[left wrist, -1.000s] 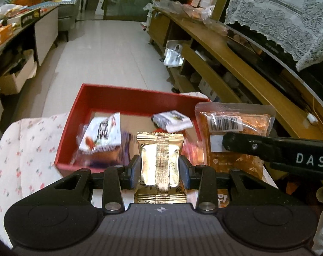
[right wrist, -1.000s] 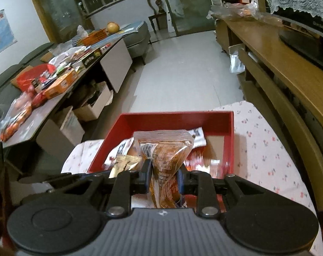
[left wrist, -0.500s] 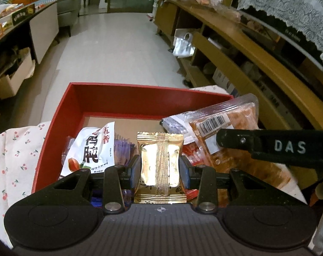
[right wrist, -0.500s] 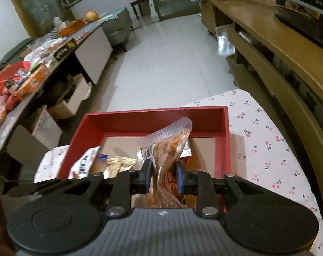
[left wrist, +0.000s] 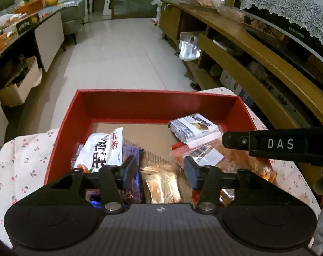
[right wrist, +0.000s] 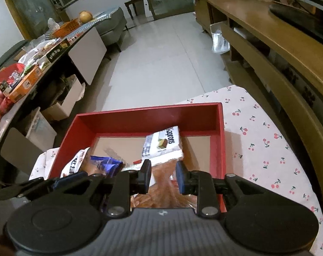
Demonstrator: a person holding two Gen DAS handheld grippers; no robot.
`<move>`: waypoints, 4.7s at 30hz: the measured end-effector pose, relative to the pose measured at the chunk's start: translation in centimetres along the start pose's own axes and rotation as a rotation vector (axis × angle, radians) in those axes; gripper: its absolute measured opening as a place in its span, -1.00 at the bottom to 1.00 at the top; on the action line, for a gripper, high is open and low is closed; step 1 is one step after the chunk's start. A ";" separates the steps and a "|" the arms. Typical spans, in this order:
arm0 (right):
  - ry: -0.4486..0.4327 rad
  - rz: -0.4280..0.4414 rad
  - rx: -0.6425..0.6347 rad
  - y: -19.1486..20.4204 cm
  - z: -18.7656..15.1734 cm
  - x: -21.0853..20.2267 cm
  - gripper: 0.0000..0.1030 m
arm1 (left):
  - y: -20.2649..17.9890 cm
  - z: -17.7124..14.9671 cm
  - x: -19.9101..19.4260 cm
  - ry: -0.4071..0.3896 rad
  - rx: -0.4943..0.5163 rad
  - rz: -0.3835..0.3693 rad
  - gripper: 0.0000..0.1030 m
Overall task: Organize snacks
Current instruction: 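Lower the pastry and jerky bag into the red tray and open both tools, then lift both tools out of the tray and move back over the table, then grasp the white sausage-stick pouch with the left tool while the right tool grasps the sausage pack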
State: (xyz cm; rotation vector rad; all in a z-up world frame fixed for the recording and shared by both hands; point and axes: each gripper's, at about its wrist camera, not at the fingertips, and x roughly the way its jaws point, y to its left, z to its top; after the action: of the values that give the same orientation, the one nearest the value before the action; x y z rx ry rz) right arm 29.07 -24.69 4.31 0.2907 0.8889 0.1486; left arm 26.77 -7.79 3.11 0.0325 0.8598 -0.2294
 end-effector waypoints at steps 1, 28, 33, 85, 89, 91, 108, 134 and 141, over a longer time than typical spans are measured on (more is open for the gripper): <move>-0.003 -0.002 -0.006 0.1 -0.1 -0.2 -0.04 | 0.0 0.0 -0.2 -0.006 0.002 0.005 0.28; 0.038 -0.029 -0.060 1.8 -7.1 -6.7 0.11 | 1.6 -5.8 -5.9 0.038 0.002 0.042 0.71; 0.048 -0.024 -0.048 2.1 -8.3 -7.3 0.16 | 1.4 -6.6 -6.6 0.035 0.000 0.036 0.71; 0.185 0.080 -0.050 2.1 -10.9 -7.4 0.40 | -1.2 -17.1 -7.3 0.388 0.833 -0.223 0.85; 0.202 0.079 -0.065 2.3 -11.0 -6.8 0.40 | -1.1 -17.7 -6.4 0.423 0.885 -0.246 0.90; 0.209 0.071 -0.068 2.3 -11.1 -6.5 0.40 | -0.1 -17.3 -5.8 0.448 0.772 -0.250 0.89; 0.219 -0.061 -0.025 6.3 -11.1 2.6 0.62 | 2.8 -19.0 -9.2 0.321 0.179 -0.177 0.17; 0.215 0.011 -0.214 4.6 -14.7 -5.2 0.42 | 1.3 -19.5 -8.2 0.308 0.195 -0.118 0.70; 0.201 0.017 -0.215 3.6 -13.7 -4.6 0.65 | 0.1 -19.9 -7.5 0.298 0.245 -0.089 0.91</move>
State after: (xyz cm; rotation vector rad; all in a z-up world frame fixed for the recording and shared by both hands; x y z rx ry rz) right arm 15.45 -19.80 0.71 0.0836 1.0599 0.2908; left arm 7.26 -3.86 -4.24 0.2628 1.1271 -0.4203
